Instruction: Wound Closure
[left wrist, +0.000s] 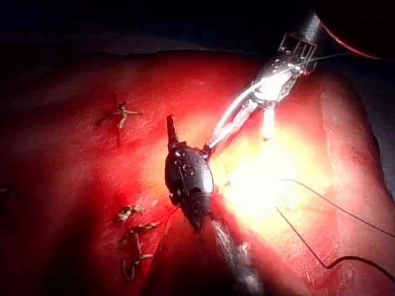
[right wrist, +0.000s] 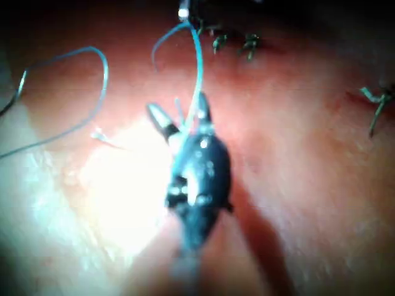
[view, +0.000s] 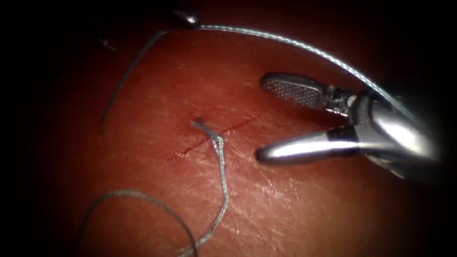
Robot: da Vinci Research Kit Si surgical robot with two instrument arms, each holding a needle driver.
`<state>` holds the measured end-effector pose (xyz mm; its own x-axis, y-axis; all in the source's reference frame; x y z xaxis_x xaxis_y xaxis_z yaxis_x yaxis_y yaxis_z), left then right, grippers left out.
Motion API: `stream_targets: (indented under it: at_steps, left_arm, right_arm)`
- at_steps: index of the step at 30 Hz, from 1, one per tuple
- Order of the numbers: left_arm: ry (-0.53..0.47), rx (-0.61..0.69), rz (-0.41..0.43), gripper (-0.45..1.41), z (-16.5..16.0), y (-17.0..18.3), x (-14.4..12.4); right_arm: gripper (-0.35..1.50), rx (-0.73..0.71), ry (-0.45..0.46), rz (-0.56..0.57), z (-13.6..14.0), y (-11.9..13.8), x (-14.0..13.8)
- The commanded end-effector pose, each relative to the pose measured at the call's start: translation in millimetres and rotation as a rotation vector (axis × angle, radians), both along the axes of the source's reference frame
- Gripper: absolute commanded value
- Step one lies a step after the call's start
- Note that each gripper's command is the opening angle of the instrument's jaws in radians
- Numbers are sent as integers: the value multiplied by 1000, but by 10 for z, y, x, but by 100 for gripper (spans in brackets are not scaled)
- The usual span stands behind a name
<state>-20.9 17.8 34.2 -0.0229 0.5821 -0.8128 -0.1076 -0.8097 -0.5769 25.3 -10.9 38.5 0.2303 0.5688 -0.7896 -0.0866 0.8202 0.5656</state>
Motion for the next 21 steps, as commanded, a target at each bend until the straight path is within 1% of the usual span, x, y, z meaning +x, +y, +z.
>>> stream_targets:
  at_steps: [1, 2, 5, 9, 10, 12, 13, 18, 19, 21]
  left_arm:
    - [6, 6, 9, 101, 4, -6, -4]
    - [24, 21, 18, 106, 2, -9, -6]
    - [41, 21, 3, 106, 6, -4, -15]
    - [67, 21, -36, 103, 24, 22, -33]
    - [73, 25, -47, 103, 30, 28, -37]
    - [93, -8, -51, 101, 45, 40, -46]
    - [103, -10, -50, 100, 53, 44, -50]
    - [168, -42, -29, 96, 104, 40, -65]
    - [176, -49, -27, 96, 114, 38, -66]
    - [184, -71, -23, 89, 131, 31, -65]
  right_arm:
    - [143, 10, 2, 0, 4, -4, 5]
    - [143, 16, 2, 1, 1, -5, 6]
    - [141, 23, 2, 3, -3, -7, 8]
    - [140, 58, 7, 7, 1, -15, 5]
    - [140, 68, 15, -15, 1, -18, 6]
    - [128, 77, 36, -53, -4, -24, 8]
    - [126, 83, 44, -68, -10, -25, 11]
    - [126, 102, 145, -29, -40, -15, 24]
    - [126, 105, 154, -23, -45, -14, 24]
    - [126, 109, 161, -20, -51, -10, 24]
